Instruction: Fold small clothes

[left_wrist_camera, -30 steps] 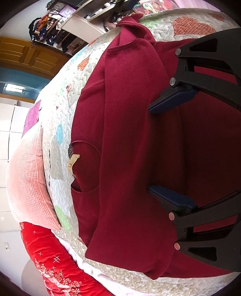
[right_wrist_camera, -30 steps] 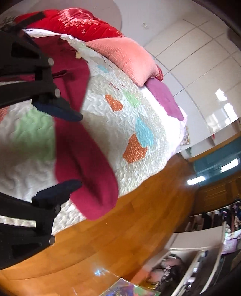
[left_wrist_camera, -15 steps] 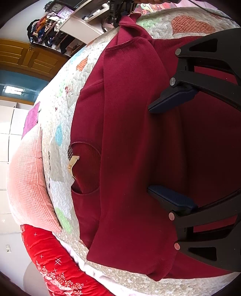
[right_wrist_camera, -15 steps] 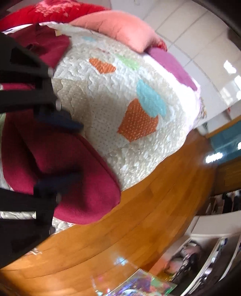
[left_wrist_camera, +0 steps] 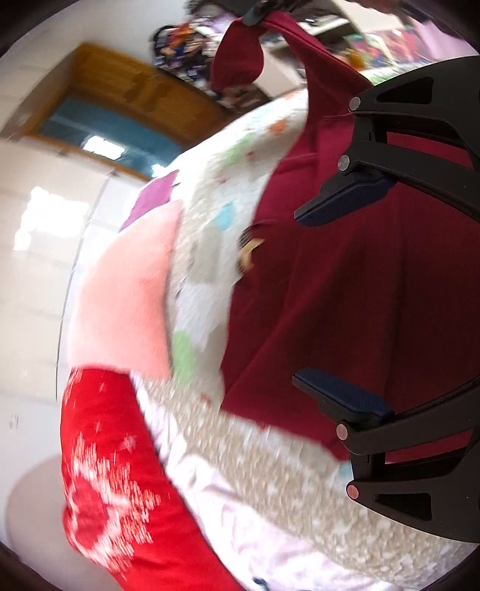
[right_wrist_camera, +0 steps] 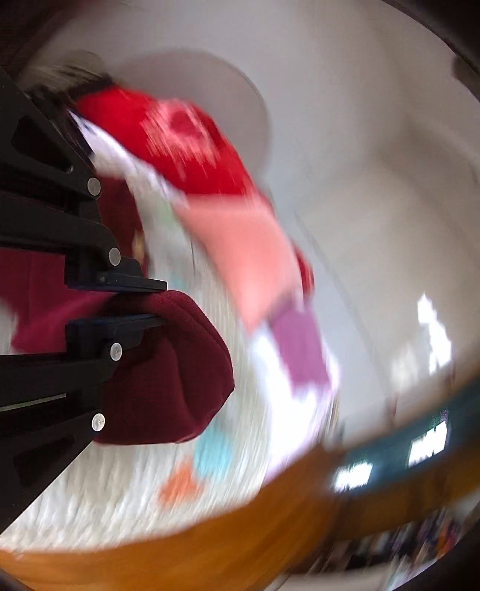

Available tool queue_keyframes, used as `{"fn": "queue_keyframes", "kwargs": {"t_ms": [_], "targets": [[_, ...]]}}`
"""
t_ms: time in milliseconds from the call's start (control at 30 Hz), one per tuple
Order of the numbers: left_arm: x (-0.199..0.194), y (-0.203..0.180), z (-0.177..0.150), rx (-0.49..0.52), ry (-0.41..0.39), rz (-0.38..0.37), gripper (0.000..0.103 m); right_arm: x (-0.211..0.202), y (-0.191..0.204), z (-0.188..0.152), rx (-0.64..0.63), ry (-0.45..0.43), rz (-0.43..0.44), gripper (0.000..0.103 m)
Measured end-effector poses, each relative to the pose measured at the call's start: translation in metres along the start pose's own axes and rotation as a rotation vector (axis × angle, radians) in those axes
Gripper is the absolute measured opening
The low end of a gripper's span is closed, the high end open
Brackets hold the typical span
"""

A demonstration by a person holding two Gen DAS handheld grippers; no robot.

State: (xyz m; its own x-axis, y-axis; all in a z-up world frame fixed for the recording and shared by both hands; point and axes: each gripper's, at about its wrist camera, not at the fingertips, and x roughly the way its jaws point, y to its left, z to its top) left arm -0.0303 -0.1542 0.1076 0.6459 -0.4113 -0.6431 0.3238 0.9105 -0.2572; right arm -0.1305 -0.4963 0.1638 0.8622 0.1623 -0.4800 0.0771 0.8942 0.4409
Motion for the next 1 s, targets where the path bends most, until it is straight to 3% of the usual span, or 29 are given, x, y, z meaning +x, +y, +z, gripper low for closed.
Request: {"fn": "queue_keyframes", "kwargs": {"t_ms": [133, 167, 200, 267, 533, 767, 833, 900, 967, 1000], "targets": [[-0.011, 0.031, 0.005, -0.055, -0.028, 0.035, 0.08, 0.054, 0.08, -0.027, -0.137, 0.096, 0.23, 0.011], [-0.012, 0.037, 0.005, -0.063, -0.026, 0.043, 0.08, 0.073, 0.092, -0.038, -0.154, 0.154, 0.268, 0.016], [-0.012, 0.044, 0.003, -0.072, -0.021, 0.048, 0.08, 0.096, 0.102, -0.054, -0.172, 0.241, 0.274, 0.034], [-0.01, 0.056, 0.0, -0.084, -0.013, 0.058, 0.08, 0.117, 0.106, -0.075, -0.184, 0.326, 0.23, 0.05], [0.023, 0.061, -0.004, -0.099, 0.042, 0.056, 0.08, 0.101, 0.056, -0.113, -0.117, 0.359, 0.071, 0.05], [0.087, 0.02, 0.009, 0.068, 0.121, 0.092, 0.08, 0.069, 0.023, -0.1, -0.109, 0.289, -0.016, 0.05], [0.105, 0.013, 0.014, 0.095, 0.135, 0.122, 0.08, 0.061, 0.012, -0.099, -0.085, 0.278, -0.028, 0.051], [0.119, 0.007, 0.018, 0.106, 0.154, 0.107, 0.08, 0.058, 0.005, -0.1, -0.062, 0.273, -0.031, 0.051], [0.13, 0.002, 0.02, 0.11, 0.18, 0.086, 0.069, 0.054, -0.001, -0.102, -0.045, 0.268, -0.032, 0.051], [0.135, -0.001, 0.02, 0.109, 0.196, 0.077, 0.038, 0.053, -0.005, -0.103, -0.035, 0.266, -0.036, 0.051]]}}
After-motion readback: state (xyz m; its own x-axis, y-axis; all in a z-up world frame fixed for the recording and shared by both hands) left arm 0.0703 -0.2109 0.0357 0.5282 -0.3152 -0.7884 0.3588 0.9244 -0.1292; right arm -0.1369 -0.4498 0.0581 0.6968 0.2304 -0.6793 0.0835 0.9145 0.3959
